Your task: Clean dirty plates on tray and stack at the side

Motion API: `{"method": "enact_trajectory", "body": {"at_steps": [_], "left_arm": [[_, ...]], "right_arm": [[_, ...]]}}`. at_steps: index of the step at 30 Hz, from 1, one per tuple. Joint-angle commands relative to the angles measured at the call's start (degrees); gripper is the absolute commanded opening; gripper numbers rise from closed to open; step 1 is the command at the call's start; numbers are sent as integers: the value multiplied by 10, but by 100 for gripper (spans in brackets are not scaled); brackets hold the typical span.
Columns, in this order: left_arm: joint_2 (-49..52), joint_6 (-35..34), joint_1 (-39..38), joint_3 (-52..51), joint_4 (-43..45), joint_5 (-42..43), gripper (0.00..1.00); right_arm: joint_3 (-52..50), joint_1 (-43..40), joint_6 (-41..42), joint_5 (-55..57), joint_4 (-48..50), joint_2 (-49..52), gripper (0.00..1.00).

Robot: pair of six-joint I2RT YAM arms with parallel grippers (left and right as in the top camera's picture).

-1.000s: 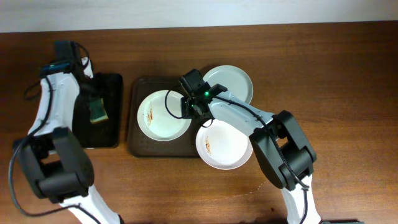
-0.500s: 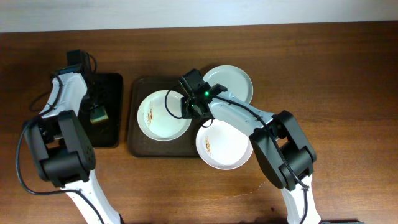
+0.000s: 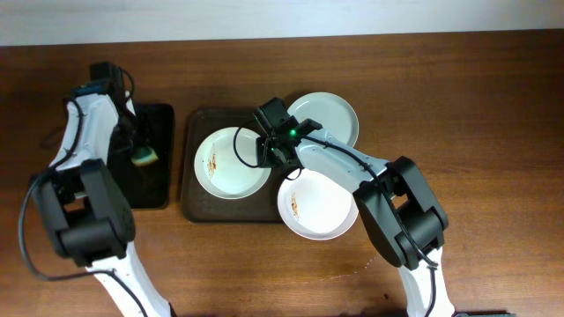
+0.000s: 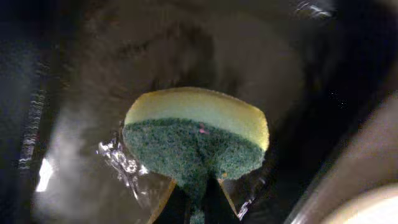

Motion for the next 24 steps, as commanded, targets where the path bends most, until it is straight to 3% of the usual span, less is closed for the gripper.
{"method": "enact_trajectory", "body": {"at_steps": [1,4,19,24], "left_arm": [[-91,46,-2,26,-11,11,1],[-100,75,-2,25,-16,-2,1],[-99,75,-12,25,-17,-25,1],[-82,75,-109,20,-20,94,1]], "right_arm": [[4,0,7,9,1,16,4],[4,0,0,9,5,16,4],[5,0,0,9,5,16,4],[7,-14,0,-40,4,16,4]]}}
